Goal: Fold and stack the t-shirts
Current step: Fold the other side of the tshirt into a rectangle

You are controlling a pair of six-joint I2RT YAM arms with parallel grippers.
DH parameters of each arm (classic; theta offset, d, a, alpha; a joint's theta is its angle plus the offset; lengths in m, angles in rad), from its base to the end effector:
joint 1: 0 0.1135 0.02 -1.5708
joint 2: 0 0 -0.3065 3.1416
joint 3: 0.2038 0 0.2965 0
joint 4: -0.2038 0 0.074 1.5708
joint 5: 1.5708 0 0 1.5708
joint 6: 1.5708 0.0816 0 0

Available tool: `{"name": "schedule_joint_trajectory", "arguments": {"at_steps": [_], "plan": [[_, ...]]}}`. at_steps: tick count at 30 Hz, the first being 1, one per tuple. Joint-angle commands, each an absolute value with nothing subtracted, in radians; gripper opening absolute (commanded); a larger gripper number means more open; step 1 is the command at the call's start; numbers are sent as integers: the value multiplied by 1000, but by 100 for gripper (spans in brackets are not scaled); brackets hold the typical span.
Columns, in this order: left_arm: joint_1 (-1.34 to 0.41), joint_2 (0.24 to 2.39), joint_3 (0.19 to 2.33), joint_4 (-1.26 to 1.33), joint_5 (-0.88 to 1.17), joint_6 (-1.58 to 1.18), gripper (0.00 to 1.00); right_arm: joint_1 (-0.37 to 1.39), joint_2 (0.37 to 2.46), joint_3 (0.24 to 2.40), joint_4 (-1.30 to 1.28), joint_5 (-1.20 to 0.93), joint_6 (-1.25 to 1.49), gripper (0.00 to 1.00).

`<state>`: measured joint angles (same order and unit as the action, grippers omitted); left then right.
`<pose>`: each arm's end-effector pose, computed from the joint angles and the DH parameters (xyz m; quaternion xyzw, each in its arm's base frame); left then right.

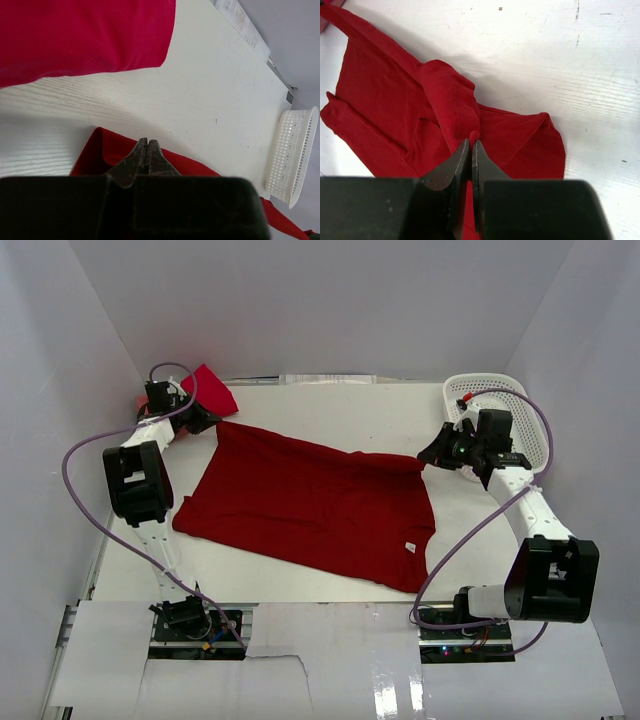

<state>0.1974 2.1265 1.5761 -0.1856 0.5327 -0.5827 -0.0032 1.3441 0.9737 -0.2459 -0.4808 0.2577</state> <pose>0.5646 0.0707 0.1763 -0.2366 0.8562 -0.3110 0.3378 0.3630 0.0366 0.2784 0.0038 0.8696 0.2664 0.4157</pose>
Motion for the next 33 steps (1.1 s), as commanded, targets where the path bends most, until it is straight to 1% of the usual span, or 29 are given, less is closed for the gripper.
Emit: {"name": "schedule_joint_trajectory", "arguments": {"at_steps": [1, 13, 17, 23, 28, 33], "plan": [[204, 2022, 1557, -141, 557, -581, 0, -2, 1292, 960, -270, -494, 250, 8], [201, 1956, 1493, -135, 571, -580, 0, -2, 1212, 922, -308, -518, 236, 8], [201, 1971, 1483, -121, 612, -583, 0, -2, 1195, 908, -316, -532, 232, 8], [201, 1983, 1473, -75, 705, -531, 0, -2, 1178, 894, -324, -545, 226, 8], [203, 1933, 1343, 126, 868, -508, 0, -2, 1178, 890, -322, -560, 224, 8], [203, 1892, 1295, 140, 930, -370, 0, -2, 1180, 890, -324, -574, 222, 8]]}}
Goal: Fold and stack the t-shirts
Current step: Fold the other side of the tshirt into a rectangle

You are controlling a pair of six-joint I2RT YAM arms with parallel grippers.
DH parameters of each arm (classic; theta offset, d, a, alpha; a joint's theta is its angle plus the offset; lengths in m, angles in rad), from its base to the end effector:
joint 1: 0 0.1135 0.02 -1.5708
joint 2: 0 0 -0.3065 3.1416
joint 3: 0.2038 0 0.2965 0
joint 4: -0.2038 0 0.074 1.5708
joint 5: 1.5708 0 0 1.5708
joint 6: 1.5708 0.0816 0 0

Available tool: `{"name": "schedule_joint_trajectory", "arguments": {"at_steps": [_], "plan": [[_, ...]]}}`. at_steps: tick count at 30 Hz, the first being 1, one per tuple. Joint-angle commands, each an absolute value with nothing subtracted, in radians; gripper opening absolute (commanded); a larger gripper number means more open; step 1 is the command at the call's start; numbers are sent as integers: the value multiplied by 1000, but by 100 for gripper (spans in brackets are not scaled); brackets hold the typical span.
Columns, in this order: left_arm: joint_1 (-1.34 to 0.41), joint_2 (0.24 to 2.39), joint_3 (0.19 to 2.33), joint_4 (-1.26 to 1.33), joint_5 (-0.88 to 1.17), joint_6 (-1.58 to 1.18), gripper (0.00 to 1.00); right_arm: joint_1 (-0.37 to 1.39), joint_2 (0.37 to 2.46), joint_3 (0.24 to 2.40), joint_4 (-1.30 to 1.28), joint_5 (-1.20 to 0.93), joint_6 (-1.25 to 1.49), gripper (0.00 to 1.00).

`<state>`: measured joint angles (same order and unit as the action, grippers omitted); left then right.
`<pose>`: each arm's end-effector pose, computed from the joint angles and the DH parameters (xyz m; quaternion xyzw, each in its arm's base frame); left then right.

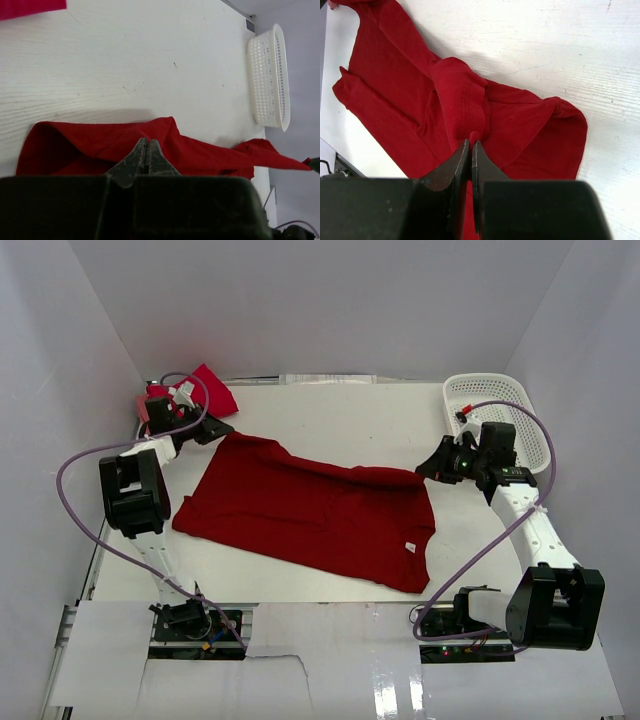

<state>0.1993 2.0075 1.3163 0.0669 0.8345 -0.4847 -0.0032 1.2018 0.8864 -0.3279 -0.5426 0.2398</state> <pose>0.5179 0.0429 0.1771 -0.0989 0.8285 -0.4163 0.3611 0.3194 0.0411 0.2800 -0.0145 0.8698 0.2889 0.3996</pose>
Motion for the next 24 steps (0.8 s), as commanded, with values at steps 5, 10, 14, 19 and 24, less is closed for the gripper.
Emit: {"name": "schedule_joint_trajectory", "arguments": {"at_steps": [5, 10, 14, 19, 24], "plan": [[203, 1810, 1224, 160, 907, -291, 0, 8, 1167, 887, -345, -580, 221, 8], [210, 1784, 1206, 161, 884, -279, 0, 31, 1131, 836, -342, -574, 227, 8], [232, 1775, 1189, 181, 890, -299, 0, 32, 1106, 802, -351, -572, 233, 8], [271, 1770, 1128, 264, 900, -366, 0, 32, 1057, 756, -380, -534, 244, 8], [321, 1770, 1074, 342, 917, -449, 0, 34, 1039, 735, -402, -440, 278, 8]]}}
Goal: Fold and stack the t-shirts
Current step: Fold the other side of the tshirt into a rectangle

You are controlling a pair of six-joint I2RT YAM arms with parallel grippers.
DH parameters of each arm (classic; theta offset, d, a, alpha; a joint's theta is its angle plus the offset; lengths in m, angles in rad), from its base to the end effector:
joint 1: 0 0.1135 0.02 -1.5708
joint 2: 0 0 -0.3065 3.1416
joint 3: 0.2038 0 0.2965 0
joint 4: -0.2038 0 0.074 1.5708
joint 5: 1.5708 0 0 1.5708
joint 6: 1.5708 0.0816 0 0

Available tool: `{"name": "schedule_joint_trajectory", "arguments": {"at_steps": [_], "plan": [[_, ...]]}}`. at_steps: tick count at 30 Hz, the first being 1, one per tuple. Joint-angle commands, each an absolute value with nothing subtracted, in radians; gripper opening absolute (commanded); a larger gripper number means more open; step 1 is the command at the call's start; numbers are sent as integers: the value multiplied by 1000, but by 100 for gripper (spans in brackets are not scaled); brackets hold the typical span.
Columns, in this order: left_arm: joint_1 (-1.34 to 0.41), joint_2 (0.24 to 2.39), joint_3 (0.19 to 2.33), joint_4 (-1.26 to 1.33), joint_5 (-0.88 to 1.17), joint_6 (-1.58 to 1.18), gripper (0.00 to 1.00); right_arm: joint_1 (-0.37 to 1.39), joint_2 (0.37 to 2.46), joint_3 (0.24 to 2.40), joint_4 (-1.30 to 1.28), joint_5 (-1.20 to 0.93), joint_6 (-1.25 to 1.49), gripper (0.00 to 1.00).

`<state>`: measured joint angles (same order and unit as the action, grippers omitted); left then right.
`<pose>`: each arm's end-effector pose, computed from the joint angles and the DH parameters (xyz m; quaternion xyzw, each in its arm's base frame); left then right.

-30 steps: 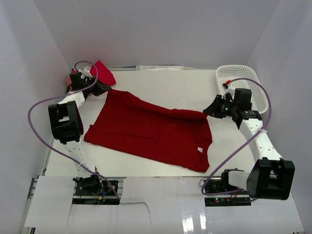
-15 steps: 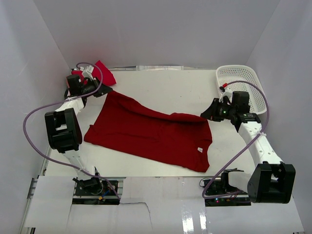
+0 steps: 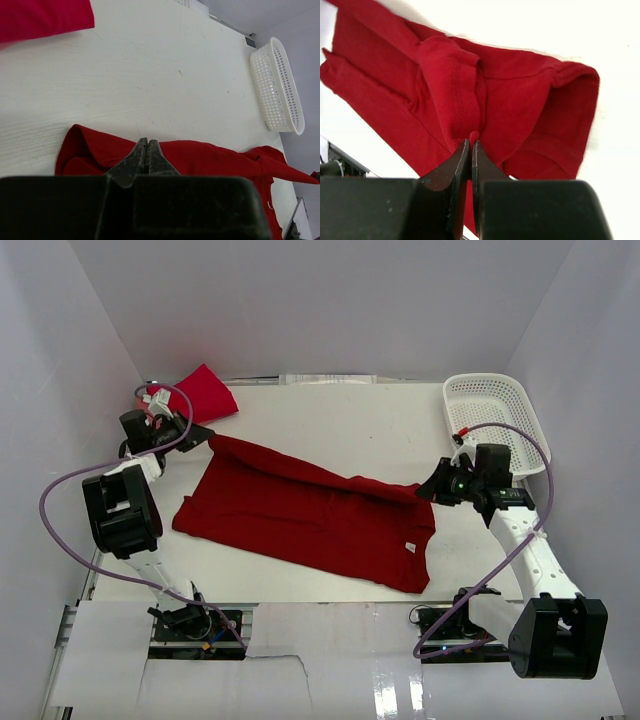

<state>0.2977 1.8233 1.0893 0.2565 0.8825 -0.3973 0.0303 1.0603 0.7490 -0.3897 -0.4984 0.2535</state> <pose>0.4622 0.0759 0.2025 -0.0543 0.8019 -0.3878 0.4513 0.2750 0.0474 0.2552 -0.0054 0.8850 0.2792 0.3726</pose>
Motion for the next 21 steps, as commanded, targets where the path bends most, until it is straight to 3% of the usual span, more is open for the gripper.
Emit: {"name": "schedule_joint_trajectory", "arguments": {"at_steps": [1, 21], "plan": [[324, 1778, 1071, 344, 917, -454, 0, 32, 1040, 733, -405, -431, 285, 8], [379, 1812, 957, 486, 1019, -546, 0, 21, 925, 644, -426, -304, 354, 8]]}}
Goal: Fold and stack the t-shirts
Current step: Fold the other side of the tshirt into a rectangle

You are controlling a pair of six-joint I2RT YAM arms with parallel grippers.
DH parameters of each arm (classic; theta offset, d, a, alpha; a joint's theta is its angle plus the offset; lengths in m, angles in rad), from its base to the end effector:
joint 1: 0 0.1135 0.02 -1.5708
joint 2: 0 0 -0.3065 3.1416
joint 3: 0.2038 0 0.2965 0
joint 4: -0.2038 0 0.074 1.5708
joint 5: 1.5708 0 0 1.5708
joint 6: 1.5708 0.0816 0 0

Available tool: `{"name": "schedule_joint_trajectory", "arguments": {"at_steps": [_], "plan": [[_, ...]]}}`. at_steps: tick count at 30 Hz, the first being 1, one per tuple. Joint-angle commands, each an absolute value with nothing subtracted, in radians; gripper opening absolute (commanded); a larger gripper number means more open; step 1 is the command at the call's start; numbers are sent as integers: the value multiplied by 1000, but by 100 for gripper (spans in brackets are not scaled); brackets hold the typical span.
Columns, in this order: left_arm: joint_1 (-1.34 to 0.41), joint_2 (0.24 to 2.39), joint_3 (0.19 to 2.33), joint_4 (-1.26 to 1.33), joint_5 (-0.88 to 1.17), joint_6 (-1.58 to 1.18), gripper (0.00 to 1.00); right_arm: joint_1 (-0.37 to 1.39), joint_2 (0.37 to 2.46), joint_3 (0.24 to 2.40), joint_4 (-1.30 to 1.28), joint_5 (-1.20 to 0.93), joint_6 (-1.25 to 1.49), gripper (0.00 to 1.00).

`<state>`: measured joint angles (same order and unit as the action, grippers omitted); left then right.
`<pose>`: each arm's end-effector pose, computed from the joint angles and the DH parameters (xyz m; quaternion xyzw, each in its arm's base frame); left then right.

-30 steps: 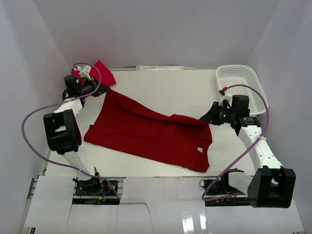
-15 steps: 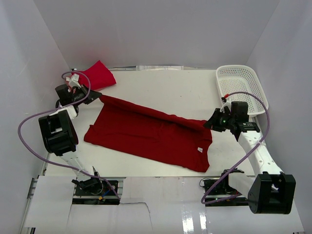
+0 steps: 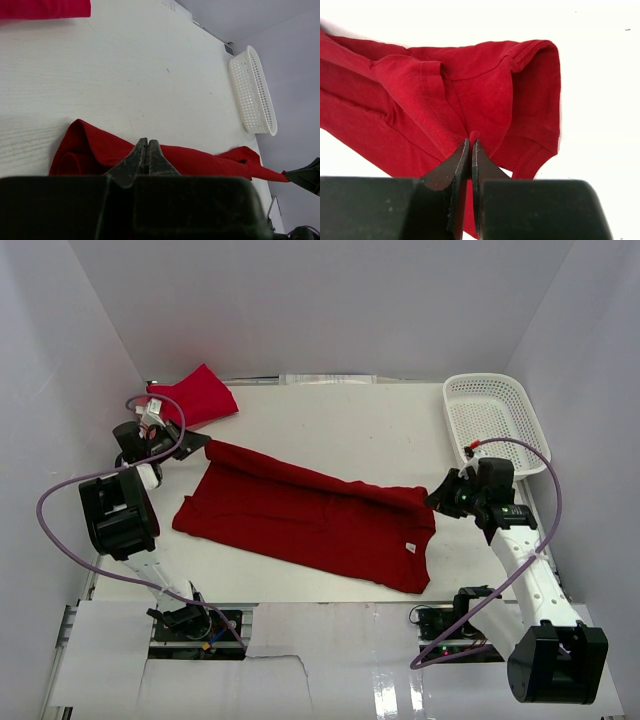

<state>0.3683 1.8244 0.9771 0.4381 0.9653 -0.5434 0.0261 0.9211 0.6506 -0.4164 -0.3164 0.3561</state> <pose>0.4389 0.0975 0.1844 -0.0973 0.7770 -0.4290 0.4502 0.2469 0.0318 0.2417 0.0802 0.8916 0.2200 0.3876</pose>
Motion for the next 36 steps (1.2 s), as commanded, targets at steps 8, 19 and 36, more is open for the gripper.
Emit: {"name": "schedule_joint_trajectory", "arguments": {"at_steps": [8, 19, 36], "plan": [[400, 1832, 919, 466, 1032, -580, 0, 20, 959, 597, -439, -402, 351, 9], [426, 1813, 891, 414, 1003, -569, 0, 34, 936, 539, -499, -451, 342, 12], [434, 1569, 828, 275, 738, -492, 98, 58, 903, 614, -488, -325, 402, 65]]}}
